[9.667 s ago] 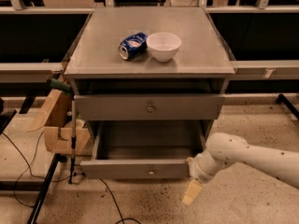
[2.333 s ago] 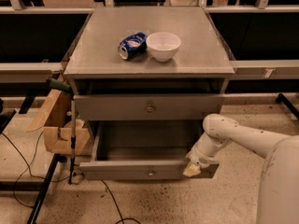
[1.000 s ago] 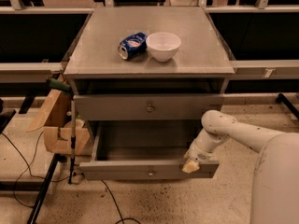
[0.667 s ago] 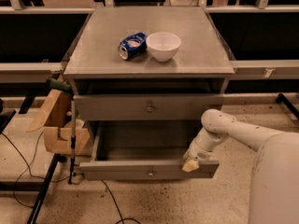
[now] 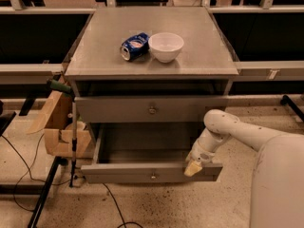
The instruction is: Open middle drawer
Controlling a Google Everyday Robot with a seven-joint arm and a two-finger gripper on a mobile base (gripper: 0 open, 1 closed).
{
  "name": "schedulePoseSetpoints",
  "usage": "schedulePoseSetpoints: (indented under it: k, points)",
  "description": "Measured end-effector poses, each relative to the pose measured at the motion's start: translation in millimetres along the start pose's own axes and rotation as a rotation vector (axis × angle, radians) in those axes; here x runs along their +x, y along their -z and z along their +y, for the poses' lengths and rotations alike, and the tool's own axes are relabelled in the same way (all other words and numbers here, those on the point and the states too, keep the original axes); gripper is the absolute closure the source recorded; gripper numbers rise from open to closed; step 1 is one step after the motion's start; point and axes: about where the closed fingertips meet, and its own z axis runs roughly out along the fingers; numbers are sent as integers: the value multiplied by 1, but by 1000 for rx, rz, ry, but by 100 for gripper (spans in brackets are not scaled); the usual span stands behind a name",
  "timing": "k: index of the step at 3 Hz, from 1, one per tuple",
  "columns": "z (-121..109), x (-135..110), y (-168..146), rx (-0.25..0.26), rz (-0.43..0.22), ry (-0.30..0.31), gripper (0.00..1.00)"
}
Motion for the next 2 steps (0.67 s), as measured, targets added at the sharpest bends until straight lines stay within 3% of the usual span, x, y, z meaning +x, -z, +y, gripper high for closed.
schedulePoseSetpoints:
  k: [1,2]
  points:
    - [-1,0,0,-1,0,0,3]
    - [39,14,-19,-29,-14,-4,0]
